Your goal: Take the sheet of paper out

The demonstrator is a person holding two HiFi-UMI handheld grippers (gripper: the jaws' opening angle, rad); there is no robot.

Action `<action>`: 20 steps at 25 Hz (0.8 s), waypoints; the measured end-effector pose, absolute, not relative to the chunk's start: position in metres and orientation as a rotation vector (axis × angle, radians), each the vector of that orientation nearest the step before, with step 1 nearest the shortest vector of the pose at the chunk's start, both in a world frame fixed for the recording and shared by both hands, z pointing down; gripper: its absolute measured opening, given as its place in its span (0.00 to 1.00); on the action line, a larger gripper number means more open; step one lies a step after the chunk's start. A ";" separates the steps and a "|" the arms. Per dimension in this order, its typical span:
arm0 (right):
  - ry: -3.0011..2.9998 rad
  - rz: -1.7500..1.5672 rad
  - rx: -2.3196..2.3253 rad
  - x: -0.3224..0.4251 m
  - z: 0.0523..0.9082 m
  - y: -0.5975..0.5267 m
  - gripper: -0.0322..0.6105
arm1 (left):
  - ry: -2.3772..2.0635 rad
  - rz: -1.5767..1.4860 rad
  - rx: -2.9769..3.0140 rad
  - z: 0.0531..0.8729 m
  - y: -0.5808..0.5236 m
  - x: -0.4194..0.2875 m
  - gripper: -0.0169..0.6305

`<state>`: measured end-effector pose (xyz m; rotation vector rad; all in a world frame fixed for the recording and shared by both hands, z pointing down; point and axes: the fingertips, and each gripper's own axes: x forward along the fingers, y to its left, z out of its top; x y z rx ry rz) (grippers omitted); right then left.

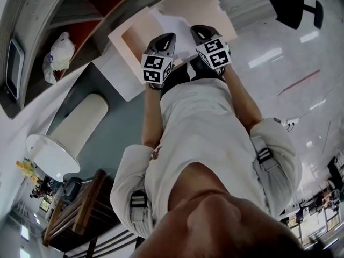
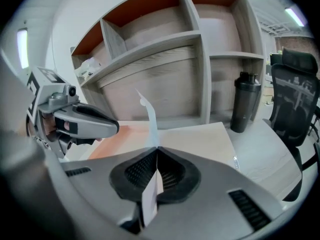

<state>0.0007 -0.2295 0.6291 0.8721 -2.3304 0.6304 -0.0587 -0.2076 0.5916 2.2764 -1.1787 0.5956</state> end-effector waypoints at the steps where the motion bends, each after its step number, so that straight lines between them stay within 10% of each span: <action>1: -2.342 0.626 0.867 0.000 0.623 -0.229 0.08 | -1.189 0.594 2.278 0.588 -0.207 -0.059 0.06; 20: -2.510 0.447 0.740 -0.042 0.529 -0.216 0.08 | -1.429 0.483 2.329 0.498 -0.184 -0.103 0.06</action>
